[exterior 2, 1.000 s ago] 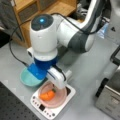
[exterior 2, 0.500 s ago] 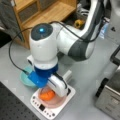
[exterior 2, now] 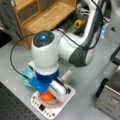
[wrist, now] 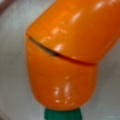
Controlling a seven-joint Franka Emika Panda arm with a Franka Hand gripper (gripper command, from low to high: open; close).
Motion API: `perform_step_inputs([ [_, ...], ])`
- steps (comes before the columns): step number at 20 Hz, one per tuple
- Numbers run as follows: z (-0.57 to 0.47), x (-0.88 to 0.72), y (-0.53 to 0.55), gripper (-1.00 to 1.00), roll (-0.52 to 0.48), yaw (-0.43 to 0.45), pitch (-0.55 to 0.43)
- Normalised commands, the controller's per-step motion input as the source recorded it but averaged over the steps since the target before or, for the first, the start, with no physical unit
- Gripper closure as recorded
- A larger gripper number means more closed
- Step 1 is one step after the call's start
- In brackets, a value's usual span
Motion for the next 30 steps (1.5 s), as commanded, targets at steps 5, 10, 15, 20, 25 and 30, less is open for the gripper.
perform_step_inputs([
  [5,0.0,0.25,0.13,-1.0,-0.058,-0.052,0.059],
  [10,0.02,0.22,0.06,-1.0,-0.065,-0.052,0.056],
  [15,0.02,0.2,0.01,-1.0,-0.065,-0.017,0.053],
  [20,-0.02,0.2,-0.04,-1.0,-0.064,0.007,0.033],
  [25,-0.02,0.19,-0.05,-1.0,-0.071,0.026,0.02],
  [30,0.02,0.16,-0.02,1.0,-0.077,0.031,0.03],
])
